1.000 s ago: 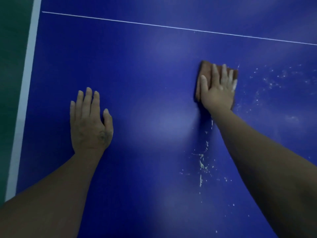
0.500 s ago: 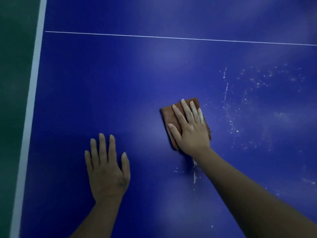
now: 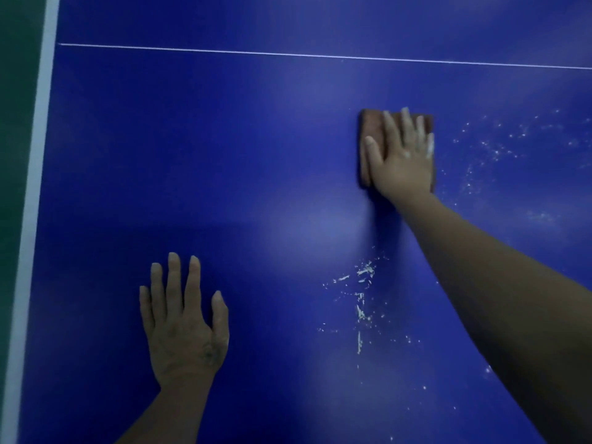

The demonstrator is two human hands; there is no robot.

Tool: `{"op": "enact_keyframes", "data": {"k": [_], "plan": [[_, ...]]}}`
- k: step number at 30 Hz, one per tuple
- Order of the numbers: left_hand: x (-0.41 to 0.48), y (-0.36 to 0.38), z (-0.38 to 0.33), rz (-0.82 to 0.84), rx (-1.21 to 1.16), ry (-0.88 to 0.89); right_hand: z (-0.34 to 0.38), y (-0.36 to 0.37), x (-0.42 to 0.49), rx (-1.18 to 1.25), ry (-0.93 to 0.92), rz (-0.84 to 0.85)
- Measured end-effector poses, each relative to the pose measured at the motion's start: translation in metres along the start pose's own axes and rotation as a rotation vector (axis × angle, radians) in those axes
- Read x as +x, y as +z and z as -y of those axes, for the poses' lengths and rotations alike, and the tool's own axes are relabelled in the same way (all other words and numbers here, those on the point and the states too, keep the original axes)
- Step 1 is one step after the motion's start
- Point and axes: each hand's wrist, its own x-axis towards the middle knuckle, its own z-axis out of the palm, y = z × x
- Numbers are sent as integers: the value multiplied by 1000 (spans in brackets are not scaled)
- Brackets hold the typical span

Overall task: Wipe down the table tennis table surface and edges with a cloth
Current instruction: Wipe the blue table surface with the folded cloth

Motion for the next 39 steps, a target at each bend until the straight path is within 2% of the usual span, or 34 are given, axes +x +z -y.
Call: {"op": "enact_keyframes", "data": {"k": [2, 4, 8, 12, 15, 20, 23, 26, 30, 35, 39], "plan": [[0, -1, -1, 6, -1, -5, -7, -1, -12, 11, 100, -12], [-1, -3, -1, 14, 4, -9, 0, 2, -45, 1, 119, -38], [-1, -2, -1, 27, 21, -21, 10, 12, -143, -24, 17, -56], [0, -1, -1, 22, 6, -25, 11, 14, -211, -28, -78, 19], [1, 0, 0, 9, -3, -14, 14, 10, -178, -23, -48, 0], [0, 2, 0, -18, -9, -11, 31, 10, -59, -2, 150, -35], [0, 3, 1, -24, -21, 0, 48, 16, -21, 13, 145, -15], [0, 3, 1, -14, -11, -9, 63, 21, -37, -24, 44, -30], [1, 3, 0, -17, -14, -5, 65, 26, -126, 41, -171, -59], [1, 0, 0, -15, -21, -15, 61, 27, -258, 77, -352, 117], [1, -1, -2, -3, -28, -22, 55, 25, -261, 77, -495, 173]]}}
